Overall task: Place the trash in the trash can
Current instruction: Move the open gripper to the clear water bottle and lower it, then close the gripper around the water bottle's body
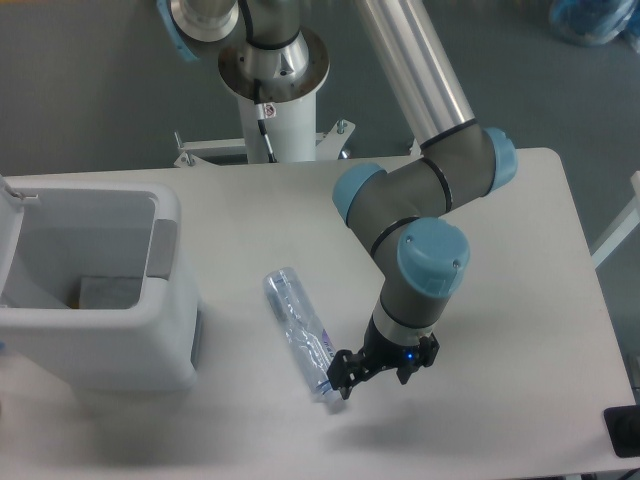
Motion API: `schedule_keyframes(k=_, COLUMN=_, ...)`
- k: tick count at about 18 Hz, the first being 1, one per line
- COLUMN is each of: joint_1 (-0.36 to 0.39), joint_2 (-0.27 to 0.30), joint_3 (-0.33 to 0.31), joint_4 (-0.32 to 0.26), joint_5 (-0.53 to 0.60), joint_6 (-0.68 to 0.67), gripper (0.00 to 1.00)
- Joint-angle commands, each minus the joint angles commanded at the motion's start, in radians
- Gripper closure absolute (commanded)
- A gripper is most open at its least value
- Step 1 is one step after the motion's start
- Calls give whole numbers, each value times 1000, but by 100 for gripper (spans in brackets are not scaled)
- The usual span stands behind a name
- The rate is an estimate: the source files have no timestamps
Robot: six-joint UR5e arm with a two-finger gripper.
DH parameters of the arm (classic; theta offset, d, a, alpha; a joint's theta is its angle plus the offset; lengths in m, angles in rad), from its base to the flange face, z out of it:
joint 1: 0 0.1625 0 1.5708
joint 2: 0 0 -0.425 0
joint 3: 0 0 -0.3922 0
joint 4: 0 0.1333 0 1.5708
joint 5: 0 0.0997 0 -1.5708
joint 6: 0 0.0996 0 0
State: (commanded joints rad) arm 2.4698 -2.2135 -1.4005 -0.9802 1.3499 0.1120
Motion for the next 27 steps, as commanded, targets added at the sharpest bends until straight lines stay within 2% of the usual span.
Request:
schedule_keyframes(k=5, joint_1=-2, joint_2=-12, joint_3=2, joint_4=2, joint_5=3, joint_6=-23, gripper=0)
schedule_keyframes(k=8, joint_1=-18, joint_2=-34, joint_3=2, joint_4=37, joint_5=12, joint_6=-45, gripper=0)
schedule_keyframes(k=15, joint_1=-49, joint_2=-64, joint_3=-2, joint_4=51, joint_5=35, joint_6=-69, gripper=3)
schedule_keyframes(k=17, joint_1=-57, joint_2=-66, joint_3=-5, joint_4=52, joint_5=38, joint_6=-68, gripper=9)
schedule_keyframes(k=18, joint_1=-58, joint_2=-66, joint_3=-6, joint_4=51, joint_5=41, joint_6=-69, gripper=16)
schedule_keyframes(k=21, joint_1=-66, joint_2=-64, joint_3=-14, joint_4=51, joint_5=41, joint_6=-71, gripper=29)
schedule_keyframes(k=24, joint_1=-69, joint_2=-63, joint_3=-15, joint_4=51, joint_5=41, joint_6=-75, gripper=35)
schedule_keyframes(k=27, joint_1=-69, joint_2=-60, joint_3=-21, joint_4=51, joint_5=41, joint_6=-75, gripper=44)
